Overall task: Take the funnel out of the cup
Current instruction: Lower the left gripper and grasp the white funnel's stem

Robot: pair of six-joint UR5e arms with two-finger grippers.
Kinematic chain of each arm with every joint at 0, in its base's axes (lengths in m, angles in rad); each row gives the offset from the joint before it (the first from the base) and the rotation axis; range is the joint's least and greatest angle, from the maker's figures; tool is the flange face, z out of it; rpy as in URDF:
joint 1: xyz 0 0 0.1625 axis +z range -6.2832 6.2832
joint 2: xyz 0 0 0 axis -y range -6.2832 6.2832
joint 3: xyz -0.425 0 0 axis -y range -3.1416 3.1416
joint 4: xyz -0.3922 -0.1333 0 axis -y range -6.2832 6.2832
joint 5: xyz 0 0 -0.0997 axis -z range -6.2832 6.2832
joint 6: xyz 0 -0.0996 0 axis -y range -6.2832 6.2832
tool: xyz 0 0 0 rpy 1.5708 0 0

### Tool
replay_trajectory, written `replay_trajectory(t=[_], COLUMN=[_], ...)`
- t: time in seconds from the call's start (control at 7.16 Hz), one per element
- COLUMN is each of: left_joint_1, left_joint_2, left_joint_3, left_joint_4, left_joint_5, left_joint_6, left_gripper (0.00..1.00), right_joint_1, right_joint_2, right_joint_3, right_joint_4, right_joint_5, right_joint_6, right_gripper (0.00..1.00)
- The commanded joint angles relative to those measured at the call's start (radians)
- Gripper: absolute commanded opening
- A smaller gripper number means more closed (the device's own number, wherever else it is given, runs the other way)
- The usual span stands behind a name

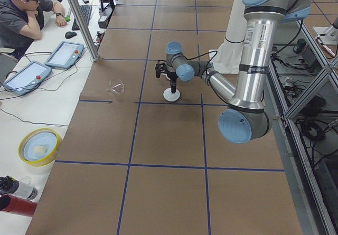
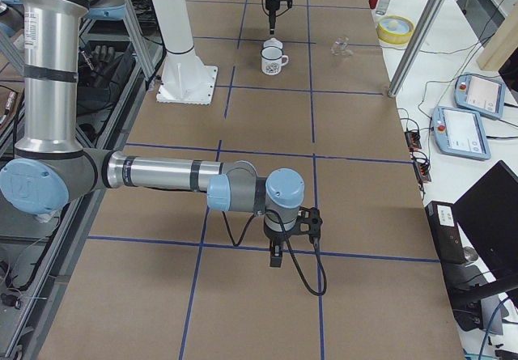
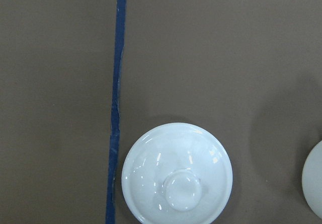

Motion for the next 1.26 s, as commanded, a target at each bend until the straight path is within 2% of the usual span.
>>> replay_trajectory(t=[0.0,0.14,0.28,1.12], left_joint_1=[0.024,0.024,0.022,0.021], left_joint_2=[-0.005,-0.026,-0.063,-0.069], left_joint_3=[0.024,0.027,0.031,0.053], left_joint_4=[-0.014,0.018,0.067,0.076], left_joint_5=[0.012,0.012,0.012,0.014], left_joint_6=[-0.028,-0.026,-0.026,-0.014], left_gripper=[0.98,0.9,0.87,0.78], right_joint_1=[0.0,0.0,0.0,0.0], right_joint_2=[0.0,0.0,0.0,0.0], right_joint_3=[0.0,0.0,0.0,0.0], right_joint_4=[0.0,0.0,0.0,0.0], right_joint_5=[0.0,0.0,0.0,0.0], right_joint_6=[0.0,0.0,0.0,0.0], right_gripper=[1.0,1.0,1.0,1.0])
